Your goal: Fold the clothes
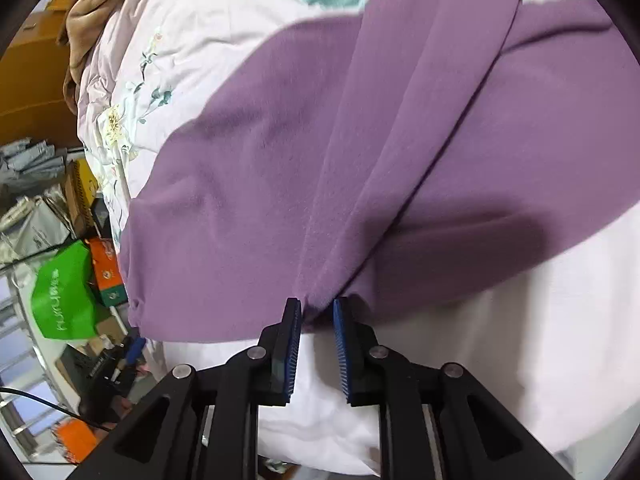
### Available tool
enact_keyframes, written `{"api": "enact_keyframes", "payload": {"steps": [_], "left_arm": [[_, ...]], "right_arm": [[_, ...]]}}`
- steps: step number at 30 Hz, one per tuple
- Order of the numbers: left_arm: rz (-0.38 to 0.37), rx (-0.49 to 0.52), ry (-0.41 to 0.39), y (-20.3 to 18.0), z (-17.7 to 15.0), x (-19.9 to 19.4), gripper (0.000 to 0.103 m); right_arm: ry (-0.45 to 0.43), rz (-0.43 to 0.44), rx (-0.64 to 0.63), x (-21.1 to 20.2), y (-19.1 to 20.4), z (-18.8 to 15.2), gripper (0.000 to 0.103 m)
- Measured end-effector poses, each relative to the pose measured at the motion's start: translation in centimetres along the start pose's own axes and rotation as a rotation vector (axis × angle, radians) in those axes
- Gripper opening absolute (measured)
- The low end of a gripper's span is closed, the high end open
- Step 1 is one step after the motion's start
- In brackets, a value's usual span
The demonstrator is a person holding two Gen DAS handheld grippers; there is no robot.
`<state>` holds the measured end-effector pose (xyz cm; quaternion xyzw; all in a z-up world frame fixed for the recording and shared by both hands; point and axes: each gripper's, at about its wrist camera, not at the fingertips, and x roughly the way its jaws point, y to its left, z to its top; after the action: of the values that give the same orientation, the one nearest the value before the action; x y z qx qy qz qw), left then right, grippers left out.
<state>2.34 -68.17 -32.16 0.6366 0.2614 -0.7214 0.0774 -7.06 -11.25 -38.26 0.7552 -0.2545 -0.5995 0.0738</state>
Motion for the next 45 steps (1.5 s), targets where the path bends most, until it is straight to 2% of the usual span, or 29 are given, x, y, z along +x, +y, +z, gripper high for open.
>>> {"api": "enact_keyframes", "payload": {"steps": [4, 7, 10, 12, 13, 14, 16, 18, 23, 26, 28, 30, 32, 34, 36, 40, 45], "left_arm": [[0.057, 0.058, -0.095, -2.5, 1.5, -1.3, 0.030], [0.010, 0.090, -0.119, -4.2, 2.7, -0.8, 0.030], [-0.051, 0.133, -0.068, -6.9, 3.6, 2.4, 0.030], [-0.016, 0.168, -0.032, -7.7, 3.8, 4.8, 0.030], [0.009, 0.185, -0.013, -8.0, 3.8, 6.0, 0.030], [0.028, 0.181, 0.007, -7.8, 3.8, 7.0, 0.030], [0.037, 0.121, 0.040, -6.3, 3.9, 8.0, 0.029], [0.011, 0.075, 0.039, -5.4, 4.0, 7.7, 0.028], [0.033, 0.153, 0.010, -8.0, 3.7, 6.0, 0.028], [-0.034, 0.195, 0.008, -10.8, 3.5, 5.9, 0.028], [-0.077, 0.224, 0.019, -12.7, 3.1, 6.5, 0.029], [-0.101, 0.250, 0.032, -14.2, 2.9, 7.6, 0.029], [-0.112, 0.263, 0.054, -14.6, 2.6, 8.7, 0.029], [-0.120, 0.267, 0.079, -14.9, 2.3, 9.6, 0.029], [-0.115, 0.268, 0.108, -14.8, 1.8, 10.4, 0.028], [-0.108, 0.270, 0.141, -14.1, 1.0, 10.7, 0.028], [-0.115, 0.270, 0.150, -13.6, 1.0, 10.6, 0.029]], "right_arm": [[-0.105, -0.020, -0.138, -2.1, 2.2, 1.2, 0.019], [-0.149, 0.002, -0.220, -1.7, 3.9, 2.9, 0.019], [-0.130, 0.009, -0.232, 0.5, 4.6, 3.3, 0.019], [-0.101, 0.007, -0.219, 2.4, 4.8, 3.2, 0.019], [-0.086, -0.027, -0.216, 3.5, 4.9, 3.0, 0.018], [-0.064, -0.063, -0.202, 4.3, 4.1, 2.6, 0.018], [-0.047, -0.060, -0.149, 4.7, 2.5, 2.4, 0.002], [-0.047, -0.043, -0.134, 4.3, 2.0, 2.4, 0.001], [-0.080, -0.008, -0.232, 2.9, 4.5, 3.3, 0.006], [-0.126, 0.010, -0.350, 2.6, 7.3, 4.8, 0.009], [-0.149, 0.006, -0.434, 1.1, 7.2, 4.8, 0.018], [-0.177, 0.015, -0.530, 1.5, 10.1, 7.3, 0.028], [-0.179, 0.016, -0.589, 2.5, 11.7, 9.5, 0.033], [-0.133, 0.032, -0.637, 3.6, 12.7, 11.6, 0.034], [-0.047, 0.012, -0.673, 6.2, 13.6, 12.9, 0.034], [0.094, -0.045, -0.769, 6.4, 10.8, 10.4, 0.034], [0.043, -0.064, -0.804, 4.9, 10.2, 9.1, 0.034]]}}
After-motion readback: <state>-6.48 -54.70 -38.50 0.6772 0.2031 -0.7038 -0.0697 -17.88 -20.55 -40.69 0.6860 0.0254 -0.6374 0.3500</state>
